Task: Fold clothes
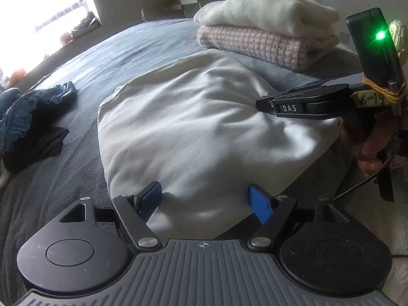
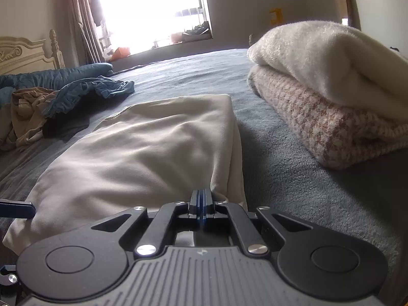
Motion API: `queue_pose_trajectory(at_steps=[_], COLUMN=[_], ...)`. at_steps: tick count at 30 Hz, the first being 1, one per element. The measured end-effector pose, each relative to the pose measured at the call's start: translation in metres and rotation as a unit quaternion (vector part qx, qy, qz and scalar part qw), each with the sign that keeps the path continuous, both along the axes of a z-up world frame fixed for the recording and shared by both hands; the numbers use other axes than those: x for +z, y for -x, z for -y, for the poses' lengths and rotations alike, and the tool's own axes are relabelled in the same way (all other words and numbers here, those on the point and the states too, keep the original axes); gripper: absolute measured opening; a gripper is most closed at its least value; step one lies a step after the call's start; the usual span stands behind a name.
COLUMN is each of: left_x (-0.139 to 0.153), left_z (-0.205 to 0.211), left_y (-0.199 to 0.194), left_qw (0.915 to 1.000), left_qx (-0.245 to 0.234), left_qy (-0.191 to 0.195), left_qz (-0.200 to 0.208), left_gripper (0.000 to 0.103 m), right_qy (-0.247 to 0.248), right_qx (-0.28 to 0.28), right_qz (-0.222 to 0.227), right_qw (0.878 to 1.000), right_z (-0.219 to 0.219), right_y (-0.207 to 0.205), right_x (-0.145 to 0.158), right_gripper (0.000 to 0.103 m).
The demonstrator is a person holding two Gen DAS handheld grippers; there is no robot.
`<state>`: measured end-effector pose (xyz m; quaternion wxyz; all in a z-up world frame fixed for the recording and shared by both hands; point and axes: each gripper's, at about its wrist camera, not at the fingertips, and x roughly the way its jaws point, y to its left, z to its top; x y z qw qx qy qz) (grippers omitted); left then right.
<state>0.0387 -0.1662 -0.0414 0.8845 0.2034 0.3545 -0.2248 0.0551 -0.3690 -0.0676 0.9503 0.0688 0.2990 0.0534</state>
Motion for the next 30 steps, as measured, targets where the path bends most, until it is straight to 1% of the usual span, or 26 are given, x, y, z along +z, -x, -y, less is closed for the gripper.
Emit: queue_pose_trajectory(at_steps=[3, 6, 9, 14, 16, 20, 22, 25, 27, 30], left_x=[0.0, 0.0, 0.003, 0.014, 0.017, 0.025, 0.029, 0.034, 0.036, 0.042], left_z=[-0.001, -0.002, -0.006, -0.019, -0.024, -0.031, -0.032, -0.032, -0.027, -0.019], left_y=[-0.002, -0.004, -0.01, -0.019, -0.02, -0.016, -0.013, -0.01, -0.01, -0.007], left_qw=[1.0, 0.9998, 0.9986, 0.9939, 0.9919, 0.9884, 0.9866, 0.9847, 0.9861, 0.989], left_qx=[-0.002, -0.007, 0.006, 0.038, 0.05, 0.077, 0.09, 0.105, 0.106, 0.103], left_qy=[0.008, 0.016, 0.04, 0.084, 0.095, 0.108, 0.114, 0.114, 0.099, 0.081], left_qz=[-0.006, -0.015, -0.033, -0.062, -0.068, -0.074, -0.076, -0.08, -0.08, -0.068], left_gripper=[0.081, 0.09, 0.096, 0.1, 0.102, 0.103, 0.103, 0.103, 0.103, 0.103], right_qy=[0.001, 0.001, 0.002, -0.003, -0.012, -0.033, -0.034, -0.037, -0.04, -0.052], right_qx=[-0.003, -0.006, -0.008, -0.001, 0.0, -0.001, 0.001, 0.004, 0.006, 0.007], right_qz=[0.0, -0.001, -0.001, -0.007, -0.006, -0.006, -0.006, -0.006, -0.005, -0.004], right_qw=[1.0, 1.0, 1.0, 1.0, 1.0, 0.999, 0.999, 0.999, 0.999, 0.999], right_z=[-0.001, -0.003, -0.004, -0.001, 0.001, 0.005, 0.006, 0.006, 0.007, 0.01], right_y=[0.0, 0.001, 0.001, -0.001, -0.001, -0.001, -0.001, -0.001, 0.0, 0.0], right_x=[0.0, 0.0, 0.0, 0.0, 0.0, -0.002, -0.002, -0.002, -0.003, -0.004], right_gripper=[0.0, 0.0, 0.0, 0.0, 0.0, 0.0, 0.0, 0.0, 0.0, 0.0])
